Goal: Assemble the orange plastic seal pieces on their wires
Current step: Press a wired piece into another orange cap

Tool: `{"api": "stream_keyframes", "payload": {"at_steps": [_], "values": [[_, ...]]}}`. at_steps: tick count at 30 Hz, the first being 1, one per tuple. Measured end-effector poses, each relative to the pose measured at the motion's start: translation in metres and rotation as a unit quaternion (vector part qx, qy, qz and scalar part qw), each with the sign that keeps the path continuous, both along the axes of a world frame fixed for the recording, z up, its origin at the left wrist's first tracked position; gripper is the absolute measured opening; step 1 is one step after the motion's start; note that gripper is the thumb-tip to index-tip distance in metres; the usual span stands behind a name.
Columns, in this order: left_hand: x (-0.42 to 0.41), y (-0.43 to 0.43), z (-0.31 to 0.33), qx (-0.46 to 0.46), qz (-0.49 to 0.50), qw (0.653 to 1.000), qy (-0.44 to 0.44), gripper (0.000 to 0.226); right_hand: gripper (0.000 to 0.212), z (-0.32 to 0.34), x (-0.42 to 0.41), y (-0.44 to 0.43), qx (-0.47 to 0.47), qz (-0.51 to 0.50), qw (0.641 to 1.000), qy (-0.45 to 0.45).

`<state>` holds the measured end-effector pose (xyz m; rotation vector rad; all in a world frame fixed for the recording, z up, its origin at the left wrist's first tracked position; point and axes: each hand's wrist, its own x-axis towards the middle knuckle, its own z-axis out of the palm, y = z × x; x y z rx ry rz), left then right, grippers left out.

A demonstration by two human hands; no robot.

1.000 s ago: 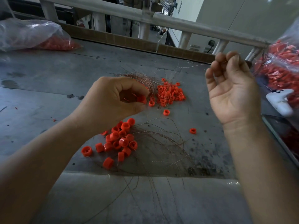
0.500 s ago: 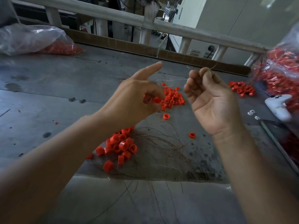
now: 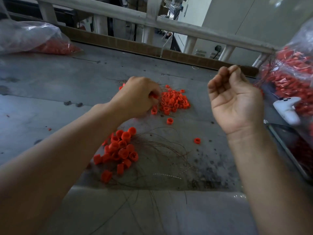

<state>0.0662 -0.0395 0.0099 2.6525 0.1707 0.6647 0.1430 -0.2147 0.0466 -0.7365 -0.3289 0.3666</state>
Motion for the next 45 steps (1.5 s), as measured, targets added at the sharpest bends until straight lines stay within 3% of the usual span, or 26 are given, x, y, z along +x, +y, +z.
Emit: {"api": "stream_keyframes", "payload": {"at_steps": [4,7,10,15,19,21,24,28,45], "values": [[-0.005,0.003,0.001,-0.051,0.020,0.998,-0.022,0.016,0.020,0.004,0.007,-0.006,-0.005,-0.045,0.999,-0.004],[-0.010,0.000,0.012,-0.134,0.026,0.990,-0.039,0.017,0.025,-0.003,0.006,-0.003,-0.117,-0.080,0.987,-0.076],[-0.024,-0.002,0.024,-0.201,0.039,0.977,-0.066,0.016,0.028,-0.007,0.004,-0.001,-0.230,-0.160,0.938,-0.202],[-0.062,-0.016,0.028,-0.356,0.003,0.929,-0.098,0.026,0.020,-0.006,-0.003,0.000,-0.244,-0.214,0.880,-0.347],[-0.078,-0.025,0.011,-0.459,-0.033,0.882,-0.102,0.028,0.021,-0.009,-0.020,0.005,-0.299,-0.205,0.805,-0.469],[-0.080,-0.023,0.005,-0.472,-0.033,0.875,-0.107,0.032,0.020,-0.012,-0.030,0.008,-0.319,-0.175,0.781,-0.508],[-0.081,-0.020,0.002,-0.470,-0.029,0.875,-0.114,0.030,0.014,-0.015,-0.041,0.011,-0.323,-0.113,0.775,-0.531],[-0.081,-0.019,0.002,-0.474,-0.038,0.872,-0.111,0.023,0.014,-0.015,-0.050,0.014,-0.337,-0.116,0.738,-0.573],[-0.085,-0.027,0.004,-0.477,-0.094,0.865,-0.119,0.029,0.011,-0.024,-0.062,0.020,-0.383,-0.096,0.727,-0.561]]}}
